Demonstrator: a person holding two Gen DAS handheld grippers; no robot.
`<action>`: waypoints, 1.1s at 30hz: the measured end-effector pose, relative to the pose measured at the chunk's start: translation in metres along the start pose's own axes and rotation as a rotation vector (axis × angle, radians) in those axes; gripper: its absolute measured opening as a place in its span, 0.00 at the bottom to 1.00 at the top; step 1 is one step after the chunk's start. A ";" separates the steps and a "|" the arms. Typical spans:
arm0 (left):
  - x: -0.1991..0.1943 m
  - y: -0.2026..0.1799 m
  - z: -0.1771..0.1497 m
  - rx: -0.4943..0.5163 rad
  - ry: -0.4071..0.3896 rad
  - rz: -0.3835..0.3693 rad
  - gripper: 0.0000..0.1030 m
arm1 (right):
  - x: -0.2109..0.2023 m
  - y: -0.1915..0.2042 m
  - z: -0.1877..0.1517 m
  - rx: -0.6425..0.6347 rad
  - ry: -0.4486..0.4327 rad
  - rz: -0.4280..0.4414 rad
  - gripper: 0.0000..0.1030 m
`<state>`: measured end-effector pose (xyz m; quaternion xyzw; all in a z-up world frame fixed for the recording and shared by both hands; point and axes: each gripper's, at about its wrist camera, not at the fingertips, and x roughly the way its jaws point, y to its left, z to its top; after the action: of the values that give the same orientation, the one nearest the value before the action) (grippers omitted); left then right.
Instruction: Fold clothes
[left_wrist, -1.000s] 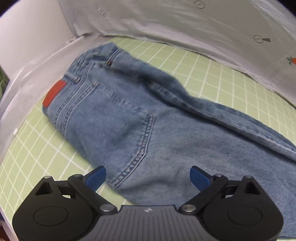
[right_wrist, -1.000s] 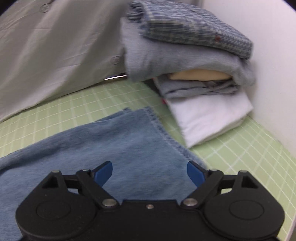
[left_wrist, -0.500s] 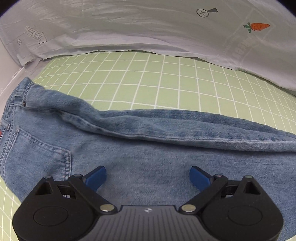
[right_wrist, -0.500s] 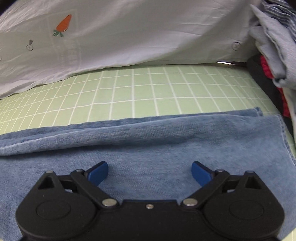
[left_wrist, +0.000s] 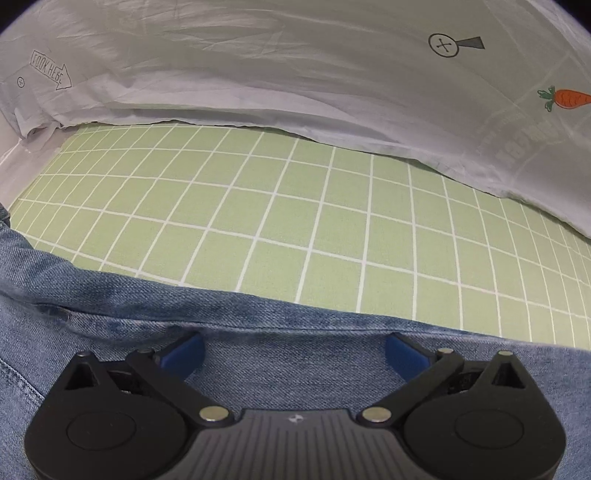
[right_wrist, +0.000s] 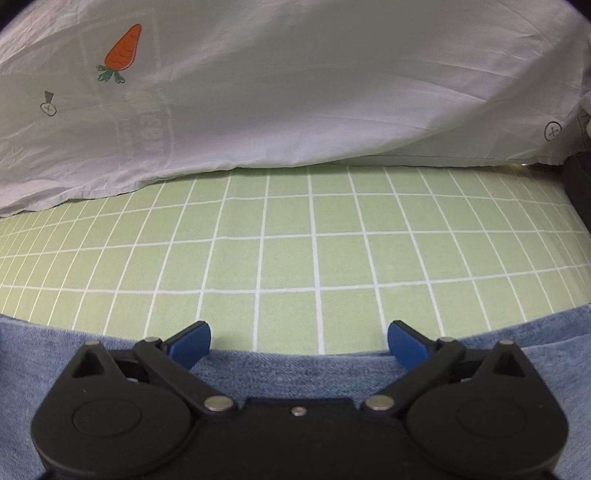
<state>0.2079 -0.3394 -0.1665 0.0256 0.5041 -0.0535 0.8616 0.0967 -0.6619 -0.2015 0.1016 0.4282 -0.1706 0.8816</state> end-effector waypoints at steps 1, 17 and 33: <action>-0.003 0.002 -0.001 -0.004 0.003 -0.008 1.00 | -0.002 0.000 0.000 0.009 0.000 -0.008 1.00; -0.127 0.084 -0.092 -0.166 -0.012 -0.014 1.00 | -0.100 0.013 -0.124 -0.035 0.045 -0.038 1.00; -0.170 0.188 -0.133 -0.277 -0.028 0.006 1.00 | -0.159 0.028 -0.167 0.256 0.025 -0.083 1.00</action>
<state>0.0318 -0.1281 -0.0854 -0.0927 0.4944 0.0187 0.8641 -0.1038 -0.5483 -0.1775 0.1977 0.4177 -0.2587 0.8483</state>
